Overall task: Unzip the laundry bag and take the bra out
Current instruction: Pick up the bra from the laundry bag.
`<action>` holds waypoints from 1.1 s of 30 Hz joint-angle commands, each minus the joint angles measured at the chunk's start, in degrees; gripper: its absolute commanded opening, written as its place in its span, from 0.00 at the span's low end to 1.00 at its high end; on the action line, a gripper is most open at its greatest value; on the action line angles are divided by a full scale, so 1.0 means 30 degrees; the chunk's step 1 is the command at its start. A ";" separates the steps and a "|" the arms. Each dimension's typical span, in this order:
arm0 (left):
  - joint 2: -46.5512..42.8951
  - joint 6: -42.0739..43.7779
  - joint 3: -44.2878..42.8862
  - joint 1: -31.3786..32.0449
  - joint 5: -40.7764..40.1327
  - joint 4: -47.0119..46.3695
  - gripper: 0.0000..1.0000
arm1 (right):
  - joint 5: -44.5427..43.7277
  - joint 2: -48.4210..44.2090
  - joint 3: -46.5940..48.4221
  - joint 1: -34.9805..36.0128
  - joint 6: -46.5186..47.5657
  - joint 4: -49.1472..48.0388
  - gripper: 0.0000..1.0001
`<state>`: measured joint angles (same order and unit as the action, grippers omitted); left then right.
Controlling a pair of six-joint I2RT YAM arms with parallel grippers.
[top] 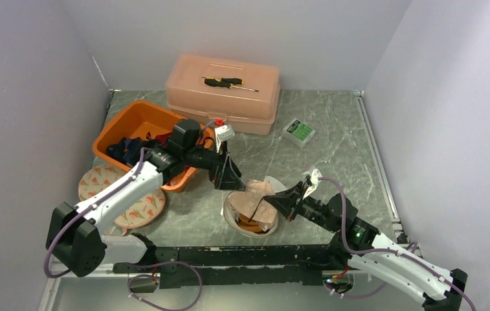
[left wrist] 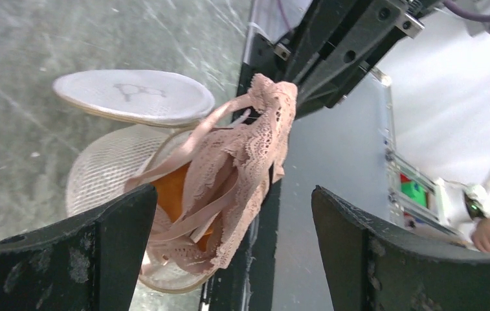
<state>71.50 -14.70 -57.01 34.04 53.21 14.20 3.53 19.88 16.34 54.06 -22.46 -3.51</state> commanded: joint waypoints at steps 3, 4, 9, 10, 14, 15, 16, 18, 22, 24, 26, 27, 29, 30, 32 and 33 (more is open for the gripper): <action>0.1501 -0.1146 0.0346 0.0177 0.4311 -0.2729 0.94 | 0.0403 -0.0162 -0.0409 0.0024 0.0311 -0.1328 0.00; 0.1845 -0.1127 0.0281 0.0310 0.4249 -0.2867 0.94 | 0.0431 -0.0039 -0.0448 0.0007 0.0301 -0.1494 0.00; 0.3389 0.0657 -0.1108 0.1768 0.2719 -0.0372 0.94 | 0.0660 0.0657 -0.0415 0.0012 0.0386 -0.2192 0.00; 0.3833 0.0846 -0.1388 0.1890 0.2735 0.0254 0.90 | 0.0668 0.0777 -0.0404 0.0006 0.0417 -0.2261 0.00; 0.4504 0.0840 -0.1389 0.1924 0.2942 0.0277 0.80 | 0.0698 0.0888 -0.0302 0.0006 0.0531 -0.2353 0.00; 0.4482 0.0781 -0.1313 0.1942 0.3126 0.0102 0.76 | 0.0673 0.0865 -0.0266 0.0016 0.0556 -0.2325 0.00; 0.4453 0.0759 -0.1289 0.1962 0.3255 -0.0001 0.70 | 0.0655 0.0843 -0.0228 0.0006 0.0570 -0.2270 0.00; 0.4473 0.0757 -0.1352 0.2003 0.3661 -0.0067 0.55 | 0.0598 0.0793 -0.0153 0.0006 0.0586 -0.2101 0.00; 0.4427 0.0246 -0.1151 0.2298 0.4219 -0.1035 0.21 | 0.0555 0.0627 0.0045 0.0002 0.0604 -0.1659 0.00; 0.4330 0.0429 -0.1213 0.2578 0.4001 -0.0873 0.05 | 0.0344 0.0560 0.0223 0.0019 0.0549 -0.1299 0.00; 0.4199 0.0769 -0.1291 0.2672 0.3343 -0.0390 0.03 | 0.0246 0.0469 0.0475 0.0012 0.0509 -0.0795 0.18; 0.4139 0.0769 -0.1257 0.2661 0.3117 -0.0322 0.03 | 0.0316 0.0442 0.0670 0.0024 0.0506 -0.0327 0.41; 0.3904 0.0609 -0.1138 0.2678 0.2332 -0.0372 0.03 | 0.0339 0.0436 0.1148 0.0010 0.0424 0.0522 0.72; 0.3821 0.0522 -0.1120 0.2671 0.1984 -0.0367 0.03 | 0.0243 0.0387 0.1362 0.0019 0.0348 0.0902 0.90; 0.3641 0.0505 -0.1164 0.2657 0.1147 -0.0272 0.03 | 0.0128 0.0080 0.1704 0.0018 0.0069 0.1518 1.00; 0.3543 0.0505 -0.1215 0.2598 0.0627 -0.0197 0.03 | 0.0030 -0.0134 0.1842 0.0007 -0.0066 0.1879 1.00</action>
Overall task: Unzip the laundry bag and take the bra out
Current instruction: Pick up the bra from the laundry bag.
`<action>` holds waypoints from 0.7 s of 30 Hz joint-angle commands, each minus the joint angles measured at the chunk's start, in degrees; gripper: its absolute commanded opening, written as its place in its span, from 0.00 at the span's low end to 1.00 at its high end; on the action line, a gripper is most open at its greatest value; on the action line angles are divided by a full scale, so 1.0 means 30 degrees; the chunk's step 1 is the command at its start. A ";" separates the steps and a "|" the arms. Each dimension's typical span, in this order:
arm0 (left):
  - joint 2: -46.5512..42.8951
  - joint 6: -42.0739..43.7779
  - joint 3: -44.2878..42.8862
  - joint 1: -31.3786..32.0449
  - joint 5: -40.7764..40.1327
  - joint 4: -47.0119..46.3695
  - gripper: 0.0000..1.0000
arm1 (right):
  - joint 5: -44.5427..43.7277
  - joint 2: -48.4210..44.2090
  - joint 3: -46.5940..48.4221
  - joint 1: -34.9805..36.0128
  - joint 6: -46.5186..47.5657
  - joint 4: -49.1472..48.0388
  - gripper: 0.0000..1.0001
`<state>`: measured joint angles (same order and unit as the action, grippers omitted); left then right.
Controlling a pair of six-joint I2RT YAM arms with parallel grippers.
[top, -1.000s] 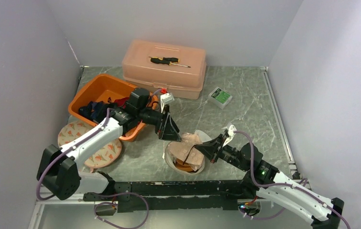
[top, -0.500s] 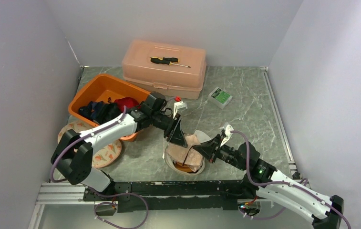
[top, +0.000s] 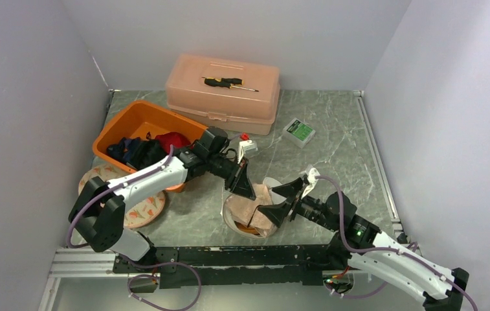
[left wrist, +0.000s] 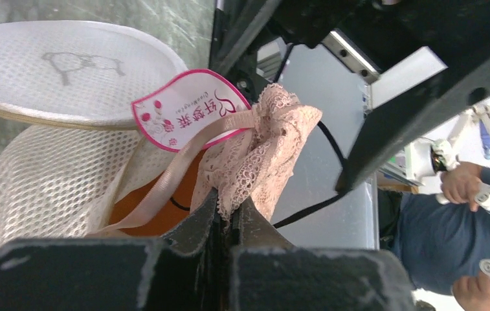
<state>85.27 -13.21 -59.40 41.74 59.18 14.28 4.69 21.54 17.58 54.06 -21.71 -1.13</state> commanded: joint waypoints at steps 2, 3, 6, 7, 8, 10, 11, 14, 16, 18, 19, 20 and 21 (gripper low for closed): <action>-0.1185 0.0053 -0.0534 -0.0045 -0.2399 0.0003 0.03 | -0.0606 -0.1178 0.1685 0.0015 -0.0582 0.1566 1.00; -0.1311 0.0118 -0.0618 -0.0086 -0.3139 0.0231 0.03 | -0.0751 -0.1471 0.1762 0.0013 -0.0712 0.1751 1.00; -0.1724 0.0587 -0.1076 -0.0085 -0.5385 0.1096 0.03 | -0.1274 -0.2478 0.1794 0.0025 -0.0949 0.2234 1.00; -0.1939 0.0657 -0.1275 -0.0102 -0.6002 0.1329 0.03 | -0.1358 -0.2813 0.1724 0.0026 -0.0988 0.2325 1.00; -0.2200 0.0827 -0.1380 -0.0086 -0.6596 0.1446 0.03 | -0.1296 -0.3122 0.1572 0.0000 -0.1015 0.2336 1.00; -0.2744 0.0909 -0.1605 -0.0088 -0.7569 0.1622 0.03 | -0.1383 -0.3560 0.1280 0.0009 -0.1074 0.2383 1.00; -0.3004 0.0942 -0.1696 -0.0088 -0.8097 0.1651 0.03 | -0.1438 -0.3626 0.1151 0.0024 -0.1110 0.2395 1.00; -0.3925 0.1206 -0.2011 -0.0106 -0.8870 0.1829 0.03 | -0.1334 -0.3349 0.0901 0.0005 -0.1226 0.2288 0.96; -0.4511 0.1484 -0.2286 -0.0059 -0.9394 0.2139 0.03 | -0.1267 -0.3058 0.0797 0.0024 -0.1186 0.2086 0.92; -0.5023 0.1856 -0.2633 -0.0055 -0.9996 0.2575 0.03 | -0.1325 -0.2994 0.0657 0.0020 -0.1259 0.1751 0.89; -0.5219 0.2013 -0.2871 -0.0056 -1.0394 0.2788 0.03 | -0.1376 -0.3031 0.0560 0.0025 -0.1313 0.1576 0.88; -0.5460 0.2288 -0.3070 -0.0055 -1.0947 0.3148 0.03 | -0.1513 -0.3116 0.0468 0.0022 -0.1404 0.1401 0.87; -0.5574 0.2410 -0.3253 -0.0066 -1.1284 0.3339 0.03 | -0.1755 -0.3197 0.0390 0.0000 -0.1485 0.1302 0.87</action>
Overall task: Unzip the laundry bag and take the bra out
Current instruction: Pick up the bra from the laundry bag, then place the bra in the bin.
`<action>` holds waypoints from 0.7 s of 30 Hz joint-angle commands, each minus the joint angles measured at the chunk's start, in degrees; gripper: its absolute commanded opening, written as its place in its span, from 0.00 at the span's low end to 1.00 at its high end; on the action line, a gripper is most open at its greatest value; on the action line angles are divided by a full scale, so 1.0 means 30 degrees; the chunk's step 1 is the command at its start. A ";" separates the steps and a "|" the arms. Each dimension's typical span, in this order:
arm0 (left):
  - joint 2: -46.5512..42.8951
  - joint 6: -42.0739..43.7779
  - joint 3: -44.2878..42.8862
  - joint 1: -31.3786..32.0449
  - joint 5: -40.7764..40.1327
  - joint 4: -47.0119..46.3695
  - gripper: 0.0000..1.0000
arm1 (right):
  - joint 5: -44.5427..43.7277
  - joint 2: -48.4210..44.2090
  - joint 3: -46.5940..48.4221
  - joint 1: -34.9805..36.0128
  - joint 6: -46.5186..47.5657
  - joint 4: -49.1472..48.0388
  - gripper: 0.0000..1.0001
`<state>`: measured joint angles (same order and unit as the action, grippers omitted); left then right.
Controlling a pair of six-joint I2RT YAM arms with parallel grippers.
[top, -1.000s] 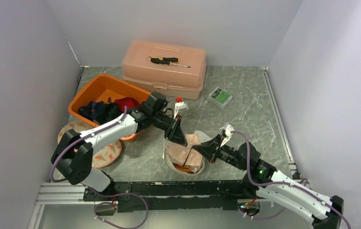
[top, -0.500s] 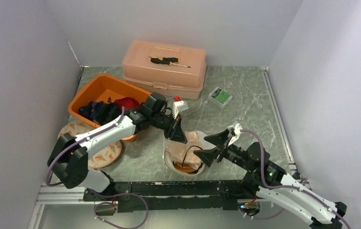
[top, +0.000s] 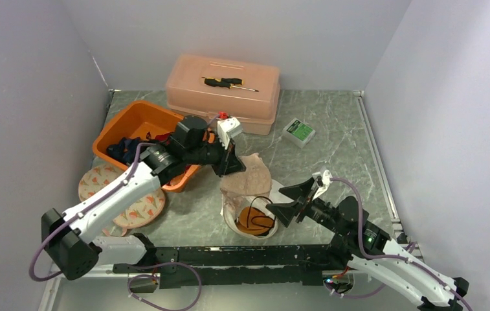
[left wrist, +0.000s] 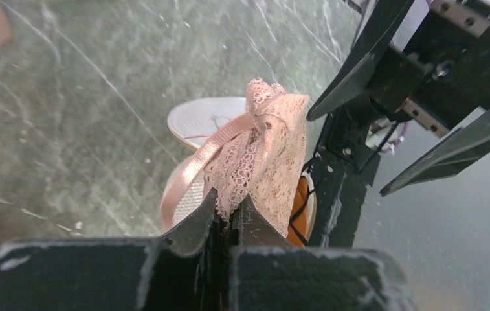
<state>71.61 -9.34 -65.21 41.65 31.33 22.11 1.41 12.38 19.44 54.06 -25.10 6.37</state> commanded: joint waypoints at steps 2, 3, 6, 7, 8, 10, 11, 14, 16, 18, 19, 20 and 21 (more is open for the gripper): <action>-0.1375 0.1344 -0.1596 -0.0033 -0.3101 0.1135 0.03 | -0.1532 -0.0344 -0.0373 0.0022 -0.0588 -0.1203 0.87; -0.1630 0.1394 -0.1710 -0.0026 -0.3696 0.1250 0.03 | -0.2002 -0.0490 -0.0433 0.0011 -0.0818 -0.1126 0.87; -0.2114 0.1163 -0.2016 -0.0033 -0.5621 0.1354 0.03 | -0.3320 -0.0984 -0.0619 0.0003 -0.1383 -0.0723 0.87; -0.2241 0.1043 -0.2183 -0.0030 -0.6164 0.1360 0.03 | -0.3734 -0.1043 -0.0634 0.0005 -0.1512 -0.0432 0.87; -0.2337 0.0911 -0.2376 -0.0033 -0.6811 0.1387 0.03 | -0.4159 -0.0959 -0.0573 0.0005 -0.1645 -0.0185 0.87; -0.2465 0.0522 -0.2861 -0.0026 -0.8072 0.1501 0.03 | -0.4783 -0.0500 -0.0240 0.0005 -0.1821 0.0656 0.86; -0.2497 0.0352 -0.3113 -0.0040 -0.8727 0.1591 0.03 | -0.5045 -0.0184 -0.0079 0.0009 -0.1959 0.1018 0.86; -0.2363 -0.0530 -0.4094 -0.0097 -1.0950 0.2164 0.03 | -0.5573 0.0686 0.0139 0.0002 -0.2325 0.1526 0.86; -0.2199 -0.1117 -0.4940 -0.0410 -1.2557 0.2777 0.03 | -0.5577 0.1079 0.0028 0.0012 -0.2500 0.1356 0.85; -0.1750 -0.1651 -0.5913 -0.1167 -1.3791 0.3610 0.03 | -0.5504 0.1341 -0.0103 0.0008 -0.2603 0.1049 0.85; -0.1433 -0.1927 -0.6512 -0.1772 -1.4052 0.4118 0.03 | -0.5516 0.1493 -0.0139 0.0013 -0.2639 0.0924 0.85; -0.0998 -0.2170 -0.7250 -0.2650 -1.4217 0.4818 0.03 | -0.5510 0.1698 -0.0176 0.0006 -0.2581 0.0795 0.86; -0.0508 -0.2483 -0.8045 -0.3463 -1.4629 0.5591 0.03 | -0.5524 0.1893 -0.0126 0.0023 -0.2574 0.0739 0.87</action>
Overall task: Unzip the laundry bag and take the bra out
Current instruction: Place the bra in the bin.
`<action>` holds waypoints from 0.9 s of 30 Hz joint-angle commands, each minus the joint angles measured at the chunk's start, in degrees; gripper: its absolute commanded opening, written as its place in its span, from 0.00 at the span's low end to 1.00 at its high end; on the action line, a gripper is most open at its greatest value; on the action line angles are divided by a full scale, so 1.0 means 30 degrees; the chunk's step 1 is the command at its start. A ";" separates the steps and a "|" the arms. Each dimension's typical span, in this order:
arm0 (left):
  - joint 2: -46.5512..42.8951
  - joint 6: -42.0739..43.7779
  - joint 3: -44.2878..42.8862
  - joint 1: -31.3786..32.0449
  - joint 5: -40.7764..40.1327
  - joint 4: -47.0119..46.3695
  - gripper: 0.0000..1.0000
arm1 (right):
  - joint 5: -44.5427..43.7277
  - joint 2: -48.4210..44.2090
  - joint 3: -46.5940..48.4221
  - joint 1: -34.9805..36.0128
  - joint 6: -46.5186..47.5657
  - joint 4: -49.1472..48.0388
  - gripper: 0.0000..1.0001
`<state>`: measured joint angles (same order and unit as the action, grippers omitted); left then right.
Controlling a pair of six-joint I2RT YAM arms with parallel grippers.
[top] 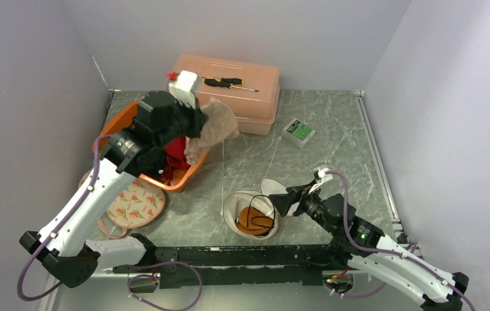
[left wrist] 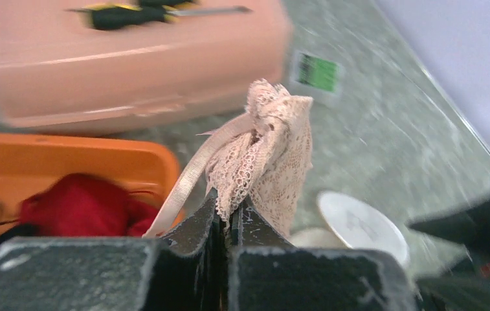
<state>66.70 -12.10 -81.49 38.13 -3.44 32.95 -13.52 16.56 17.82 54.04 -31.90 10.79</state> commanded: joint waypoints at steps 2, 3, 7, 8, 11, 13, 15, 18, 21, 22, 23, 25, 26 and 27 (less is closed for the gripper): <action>0.1977 -0.1910 -0.4156 -0.3937 -0.3406 0.3215 0.03 | -0.0745 0.0840 0.0471 0.0006 -0.0346 -0.0800 0.91; 0.2261 -0.2200 -0.4645 -0.4663 -0.3633 0.3627 0.03 | -0.0907 0.0927 0.0498 0.0020 -0.0414 -0.0757 0.93; 0.2551 -0.4204 -0.4796 -0.7574 -0.3986 0.4334 0.03 | -0.1136 0.1058 0.0356 0.0014 -0.0473 -0.0937 0.95; 0.2512 -0.4867 -0.4370 -0.8655 -0.3292 0.4240 0.03 | -0.0993 0.1086 0.0291 0.0031 -0.0448 -0.1066 0.95; 0.2490 -0.7012 -0.2423 -1.2652 -0.0041 0.3238 0.03 | -0.0418 0.1350 0.0169 0.0018 -0.0364 -0.1392 0.95; 0.2626 -0.8359 -0.0915 -1.4422 0.2401 0.1921 0.03 | 0.0023 0.1592 0.0072 0.0005 -0.0243 -0.1655 0.95; 0.2699 -0.9884 0.0688 -1.5525 0.4932 -0.0229 0.03 | 0.0307 0.1794 -0.0038 0.0012 -0.0202 -0.1860 0.95; 0.3067 -1.1373 0.2196 -1.5817 0.5990 -0.2168 0.03 | 0.0581 0.1695 -0.0194 0.0026 -0.0179 -0.2036 0.94; 0.3331 -1.2026 0.3762 -1.5823 0.6752 -0.3692 0.03 | 0.0718 0.1317 -0.0465 0.0010 -0.0259 -0.2121 0.94; 0.3361 -1.2356 0.4427 -1.5816 0.7184 -0.4571 0.03 | 0.0748 0.1199 -0.0562 0.0016 -0.0264 -0.2129 0.94; 0.3394 -1.2547 0.4983 -1.5815 0.7652 -0.5329 0.03 | 0.0759 0.1125 -0.0680 0.0020 -0.0287 -0.2134 0.94; 0.3773 -1.2723 0.5547 -1.5802 0.8194 -0.5911 0.03 | 0.0787 0.1074 -0.0790 0.0029 -0.0324 -0.2056 0.94; 0.4042 -1.2637 0.5705 -1.5792 0.8437 -0.5940 0.03 | 0.0789 0.1095 -0.0797 0.0033 -0.0324 -0.2004 0.94; 0.4259 -1.2487 0.5776 -1.5772 0.8555 -0.5826 0.03 | 0.0790 0.1087 -0.0805 0.0018 -0.0324 -0.1965 0.94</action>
<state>77.91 -46.98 -65.04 -9.30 15.92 23.51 -11.81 20.36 15.70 54.04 -32.69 7.64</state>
